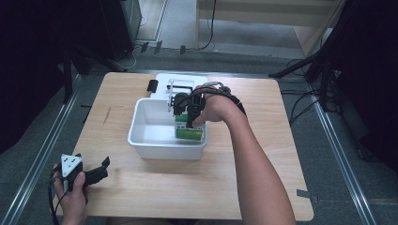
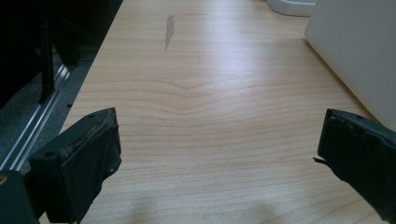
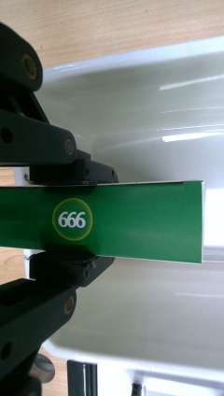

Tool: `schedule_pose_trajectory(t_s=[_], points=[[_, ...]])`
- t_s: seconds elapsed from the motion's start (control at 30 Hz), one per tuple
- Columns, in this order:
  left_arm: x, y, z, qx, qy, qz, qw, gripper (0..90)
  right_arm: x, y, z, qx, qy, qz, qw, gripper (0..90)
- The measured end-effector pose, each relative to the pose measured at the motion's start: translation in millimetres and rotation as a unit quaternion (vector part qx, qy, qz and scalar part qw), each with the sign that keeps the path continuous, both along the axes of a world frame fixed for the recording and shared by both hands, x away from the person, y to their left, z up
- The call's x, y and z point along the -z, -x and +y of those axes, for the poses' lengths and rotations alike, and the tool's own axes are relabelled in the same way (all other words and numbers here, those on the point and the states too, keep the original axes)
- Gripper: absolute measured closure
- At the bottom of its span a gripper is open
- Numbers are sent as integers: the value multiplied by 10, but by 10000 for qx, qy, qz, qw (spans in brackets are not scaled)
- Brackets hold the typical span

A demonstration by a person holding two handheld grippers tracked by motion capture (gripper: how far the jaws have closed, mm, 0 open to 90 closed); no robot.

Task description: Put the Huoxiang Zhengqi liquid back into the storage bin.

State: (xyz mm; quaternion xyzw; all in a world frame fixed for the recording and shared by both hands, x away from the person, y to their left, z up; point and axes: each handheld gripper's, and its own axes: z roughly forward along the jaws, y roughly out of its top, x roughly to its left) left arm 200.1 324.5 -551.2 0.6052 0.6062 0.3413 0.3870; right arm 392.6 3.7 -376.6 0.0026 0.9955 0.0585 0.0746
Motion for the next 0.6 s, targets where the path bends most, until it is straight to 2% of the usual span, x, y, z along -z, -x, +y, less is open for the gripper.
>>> schedule_pose_trajectory(t_s=[0.3,0.6], points=[[0,0,0,-1,0,0,10000,3,158,-8,16,30,24,103,9999,639],[0,-1,1,-4,4,2,10000,3,146,-12,-2,106,-43,109,9999,604]])
